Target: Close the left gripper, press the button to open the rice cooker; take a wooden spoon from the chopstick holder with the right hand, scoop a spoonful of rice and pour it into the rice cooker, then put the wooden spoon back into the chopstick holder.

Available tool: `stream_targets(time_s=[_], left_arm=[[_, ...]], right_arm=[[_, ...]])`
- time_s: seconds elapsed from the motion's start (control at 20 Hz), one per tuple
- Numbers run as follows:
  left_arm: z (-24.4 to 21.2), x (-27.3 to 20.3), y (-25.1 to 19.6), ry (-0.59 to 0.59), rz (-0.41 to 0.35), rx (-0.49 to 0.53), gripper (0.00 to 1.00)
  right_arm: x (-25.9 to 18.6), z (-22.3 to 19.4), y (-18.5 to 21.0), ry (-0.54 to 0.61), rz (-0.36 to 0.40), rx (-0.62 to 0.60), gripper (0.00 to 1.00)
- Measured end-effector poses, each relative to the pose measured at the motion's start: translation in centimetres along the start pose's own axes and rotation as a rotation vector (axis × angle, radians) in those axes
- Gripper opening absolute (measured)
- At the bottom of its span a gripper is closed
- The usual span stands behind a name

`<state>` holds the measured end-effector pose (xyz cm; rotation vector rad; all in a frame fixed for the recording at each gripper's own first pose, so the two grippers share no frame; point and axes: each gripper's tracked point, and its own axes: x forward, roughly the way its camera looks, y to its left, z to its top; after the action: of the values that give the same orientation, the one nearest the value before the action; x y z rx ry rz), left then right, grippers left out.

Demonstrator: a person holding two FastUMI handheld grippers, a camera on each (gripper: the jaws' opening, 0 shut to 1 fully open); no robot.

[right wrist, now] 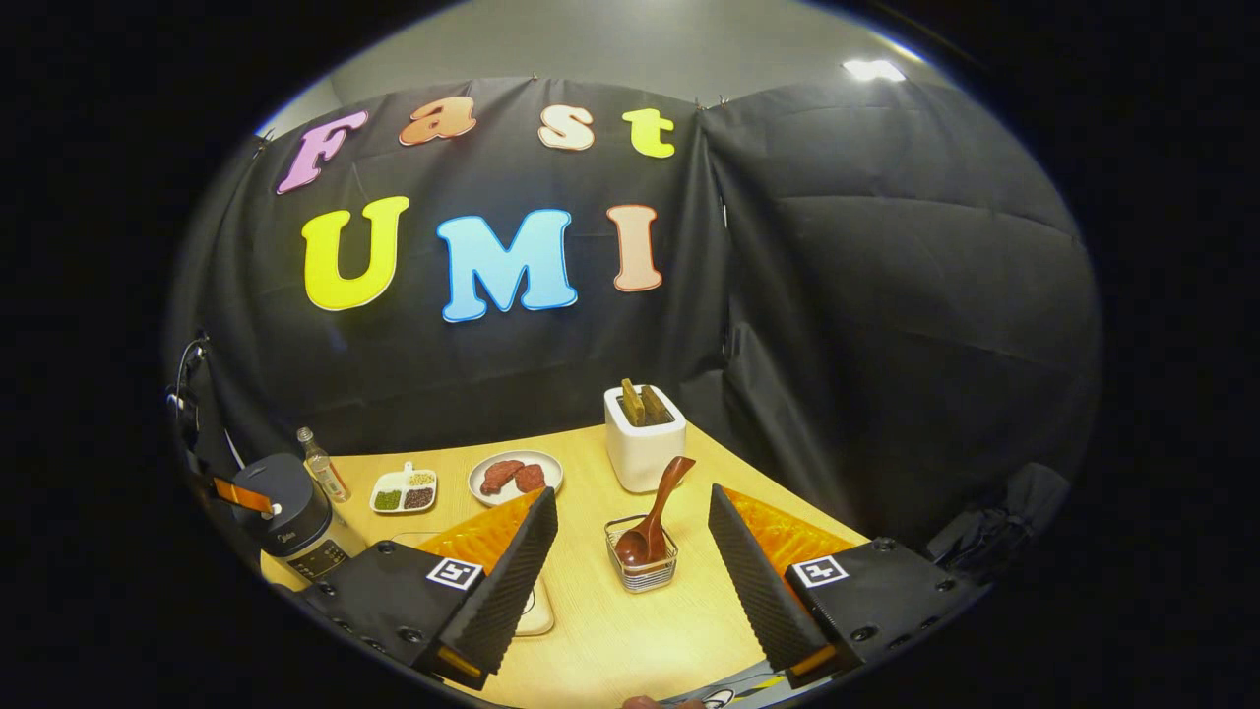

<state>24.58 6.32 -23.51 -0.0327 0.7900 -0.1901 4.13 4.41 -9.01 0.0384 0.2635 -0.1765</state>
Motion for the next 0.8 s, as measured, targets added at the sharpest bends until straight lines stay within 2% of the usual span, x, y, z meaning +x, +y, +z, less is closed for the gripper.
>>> stream_targets(time_s=[0.2, 0.3, 0.45, 0.6, 0.8], left_arm=[[-0.1, 0.2, -0.4, -0.010, 0.009, 0.080, 0.02], [0.4, -0.2, -0.5, -0.052, 0.022, 0.083, 0.02], [1.0, -1.7, -0.8, -0.134, 0.051, 0.150, 0.02], [4.6, -4.7, -0.5, -0.274, 0.122, 0.145, 0.02], [10.4, -11.8, -0.3, -0.532, 0.252, 0.198, 0.01]], right_arm=[[0.3, 0.1, 0.6, 0.007, 0.013, -0.010, 0.98], [0.2, 0.3, 0.6, 0.004, 0.014, -0.022, 0.98], [0.1, 0.6, 0.1, 0.003, 0.003, -0.040, 0.98], [0.5, 0.9, -0.4, 0.006, 0.003, -0.035, 0.98], [3.3, 1.2, -0.9, 0.016, 0.015, -0.035, 0.98]])
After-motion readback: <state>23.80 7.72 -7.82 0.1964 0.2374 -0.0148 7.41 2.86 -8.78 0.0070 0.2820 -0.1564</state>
